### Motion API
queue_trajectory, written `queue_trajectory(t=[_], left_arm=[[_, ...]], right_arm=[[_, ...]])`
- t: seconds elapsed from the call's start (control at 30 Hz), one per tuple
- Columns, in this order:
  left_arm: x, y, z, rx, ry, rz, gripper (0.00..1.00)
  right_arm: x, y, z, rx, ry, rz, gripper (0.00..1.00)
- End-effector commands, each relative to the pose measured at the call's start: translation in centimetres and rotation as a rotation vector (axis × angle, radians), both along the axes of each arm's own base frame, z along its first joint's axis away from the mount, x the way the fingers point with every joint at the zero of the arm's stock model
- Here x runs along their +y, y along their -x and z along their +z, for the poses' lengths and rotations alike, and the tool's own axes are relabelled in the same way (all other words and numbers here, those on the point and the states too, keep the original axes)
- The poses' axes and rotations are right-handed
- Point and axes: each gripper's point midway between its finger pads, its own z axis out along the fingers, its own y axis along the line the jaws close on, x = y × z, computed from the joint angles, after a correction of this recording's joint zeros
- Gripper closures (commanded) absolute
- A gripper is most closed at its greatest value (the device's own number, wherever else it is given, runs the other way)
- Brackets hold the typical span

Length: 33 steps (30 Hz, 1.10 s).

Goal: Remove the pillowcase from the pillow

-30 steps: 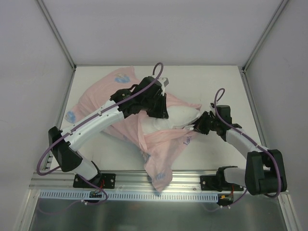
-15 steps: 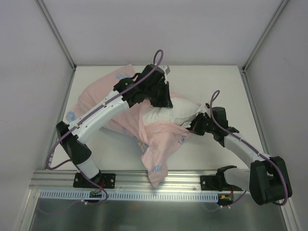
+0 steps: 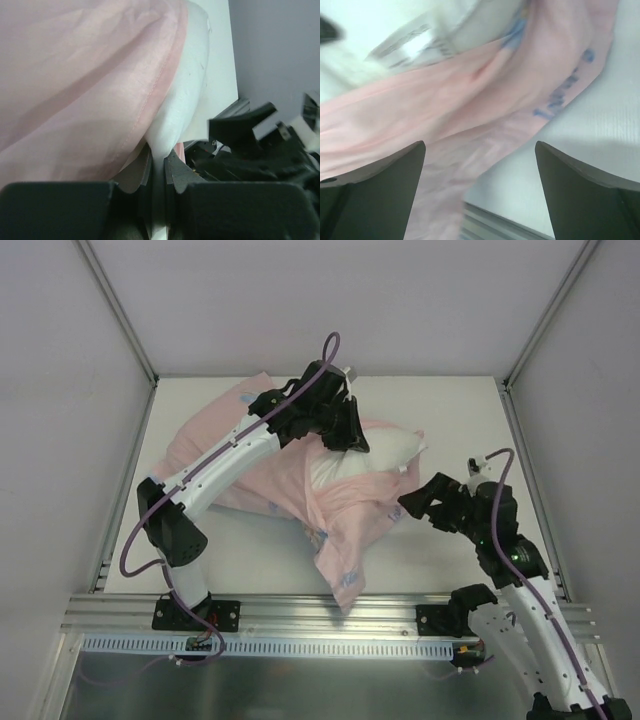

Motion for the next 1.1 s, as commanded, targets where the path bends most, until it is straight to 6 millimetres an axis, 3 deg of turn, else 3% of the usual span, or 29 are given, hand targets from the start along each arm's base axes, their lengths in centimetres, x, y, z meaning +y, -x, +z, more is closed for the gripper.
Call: queue_trajectory(t=[0.0,0.1,0.27,0.47,0.57,0.6,0.67,0.7,0.83,0.9,1.07], left_arm=[[-1.7,-1.6,3.1,-0.065,0.149,0.014,1.00],[-2.2,-2.1,2.4,-0.063,0.141,0.008,1.00],[-2.9,-2.2,1.7,-0.056,0.139,-0.015,1.00],[-3.1,-2.0,0.7,-0.040,0.129,-0.019,1.00],[-3.0,-2.1,0.8,-0.054,0.125,-0.023,1.00],[-2.7,-2.2,1.1,-0.067,0.122,-0.013,1.00],[-2.5,-2.6,1.6,-0.094,0.120,-0.008,1.00],[-2.3,-2.9,1.7,-0.100,0.118,-0.001,1.00],[-1.8,-4.7,2.8,-0.118,0.141,0.026,1.00],[-1.3,-6.2,2.6,-0.116,0.140,0.056,1.00],[-0.4,-9.1,3.3,-0.129,0.159,0.112,1.00]], right_arm=[[0.8,1.2,4.3,-0.030,-0.028,0.052,0.03],[2.7,1.6,6.1,-0.030,-0.072,0.128,0.01],[5.1,1.7,6.8,-0.024,-0.040,0.190,0.01],[8.7,-0.7,8.3,-0.024,-0.083,0.180,0.01],[9.3,-2.0,6.2,0.049,-0.019,0.122,0.07],[9.7,-2.1,6.0,0.059,-0.026,0.126,0.17],[10.5,-1.3,4.7,0.081,-0.014,0.154,0.29],[10.7,-0.9,4.4,0.081,-0.014,0.165,0.43],[11.3,2.2,1.7,0.139,0.009,0.230,0.70],[10.9,3.6,0.0,0.171,0.027,0.250,0.76],[9.3,7.3,-3.5,0.251,0.092,0.288,0.71]])
